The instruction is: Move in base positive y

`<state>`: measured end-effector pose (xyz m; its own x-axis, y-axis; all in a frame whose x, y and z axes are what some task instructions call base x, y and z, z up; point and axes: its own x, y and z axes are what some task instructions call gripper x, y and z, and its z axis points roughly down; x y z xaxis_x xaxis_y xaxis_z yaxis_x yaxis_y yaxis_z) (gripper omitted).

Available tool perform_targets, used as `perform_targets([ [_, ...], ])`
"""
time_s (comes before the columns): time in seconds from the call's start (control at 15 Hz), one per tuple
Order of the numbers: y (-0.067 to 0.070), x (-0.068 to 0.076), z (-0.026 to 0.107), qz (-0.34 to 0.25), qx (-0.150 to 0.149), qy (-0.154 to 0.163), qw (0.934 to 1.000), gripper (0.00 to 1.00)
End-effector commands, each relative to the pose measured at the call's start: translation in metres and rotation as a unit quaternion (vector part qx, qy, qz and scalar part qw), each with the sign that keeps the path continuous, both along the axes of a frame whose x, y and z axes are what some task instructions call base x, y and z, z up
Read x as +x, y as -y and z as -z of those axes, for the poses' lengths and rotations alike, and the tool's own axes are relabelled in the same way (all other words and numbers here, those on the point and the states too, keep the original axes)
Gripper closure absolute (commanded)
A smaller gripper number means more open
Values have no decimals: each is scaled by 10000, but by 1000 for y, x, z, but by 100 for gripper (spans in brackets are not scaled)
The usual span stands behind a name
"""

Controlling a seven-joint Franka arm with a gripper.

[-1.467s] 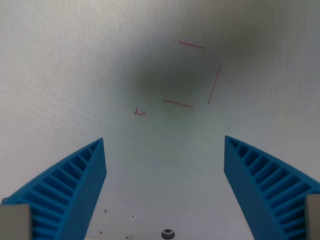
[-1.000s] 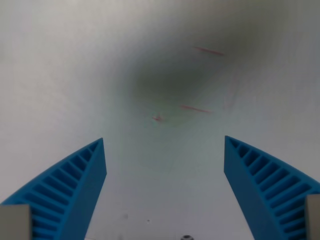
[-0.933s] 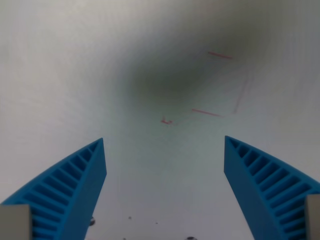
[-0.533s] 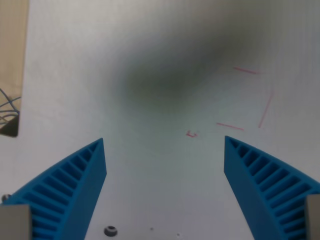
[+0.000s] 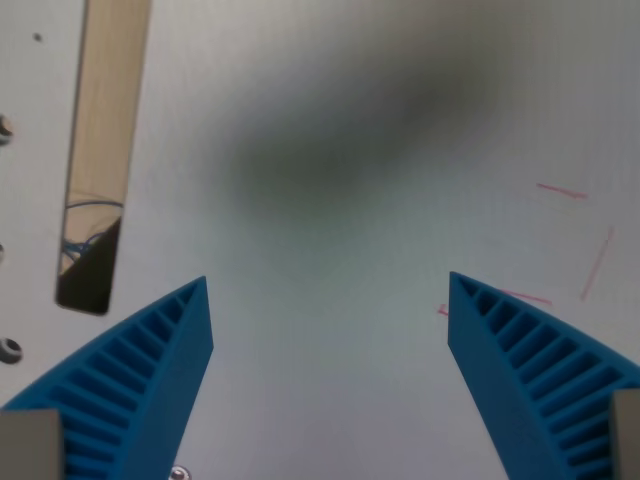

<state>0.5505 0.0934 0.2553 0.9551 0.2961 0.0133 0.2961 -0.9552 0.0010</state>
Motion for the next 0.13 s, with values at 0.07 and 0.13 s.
perform_targets([
  [0.07, -14, 9, -1, 94, -33, -99, 9999, 0],
  [0.13, -20, 11, -1, 94, -33, -99, 9999, 0],
])
